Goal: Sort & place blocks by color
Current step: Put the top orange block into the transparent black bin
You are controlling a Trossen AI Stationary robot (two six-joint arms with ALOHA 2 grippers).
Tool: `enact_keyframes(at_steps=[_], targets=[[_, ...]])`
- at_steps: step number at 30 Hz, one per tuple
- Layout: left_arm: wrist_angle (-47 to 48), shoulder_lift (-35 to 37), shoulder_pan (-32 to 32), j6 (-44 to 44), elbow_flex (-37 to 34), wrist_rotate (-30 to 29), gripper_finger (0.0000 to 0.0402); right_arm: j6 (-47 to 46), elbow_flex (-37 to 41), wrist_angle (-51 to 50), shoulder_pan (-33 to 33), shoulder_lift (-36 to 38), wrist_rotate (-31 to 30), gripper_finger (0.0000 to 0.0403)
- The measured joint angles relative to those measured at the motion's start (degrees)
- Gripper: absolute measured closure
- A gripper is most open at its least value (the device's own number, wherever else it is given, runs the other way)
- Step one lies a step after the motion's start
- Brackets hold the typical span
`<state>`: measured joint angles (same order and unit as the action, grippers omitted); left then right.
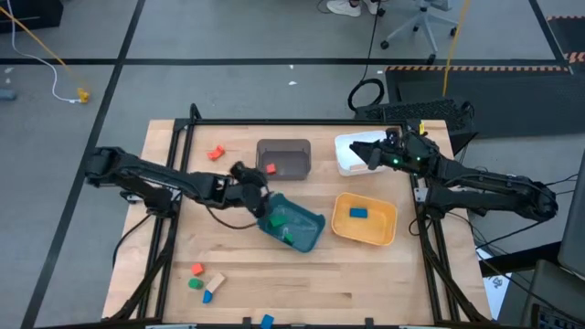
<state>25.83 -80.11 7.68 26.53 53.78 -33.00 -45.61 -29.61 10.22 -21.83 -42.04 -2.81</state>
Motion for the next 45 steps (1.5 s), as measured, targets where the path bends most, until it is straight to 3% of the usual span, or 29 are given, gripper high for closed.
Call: enact_keyframes(at_steps=[7,14,23,27,32,40,45], targets=[[18.6,5.7,-4.4,2.1,0.1,-3.2,0.0103,3.7,0.0,1.2,0.2,0.0,-0.1,0.0199],[31.8,5.6,-13.0,7.2,0.0,-3.4,0.0103,3.0,0.0,1.6,0.2,0.0,-0.1,0.0199],[31.2,4.7,-25.7,8.8,0.0,-3.1,0.0103,2.9,0.0,1.6,0.2,0.0,-0.1,0.0199],[30.3,4.3,-29.9,8.2,-0.9,0.8,0.0103,2.8,0.0,1.6,0.2,0.0,-0.1,0.0199],[24.9,4.3,-32.8,5.9,-7.3,4.6,0.0103,2.8,0.0,1.6,0.2,0.0,-0.1,0.0199],[23.1,4.3,-37.0,10.0,-15.5,1.6,0.0103,2.8,0.0,1.6,0.2,0.0,-0.1,0.0199],[12.1,4.4,-38.0,5.0,-18.9,5.6,0.0103,2.8,0.0,1.6,0.2,0.0,-0.1,0.0199]])
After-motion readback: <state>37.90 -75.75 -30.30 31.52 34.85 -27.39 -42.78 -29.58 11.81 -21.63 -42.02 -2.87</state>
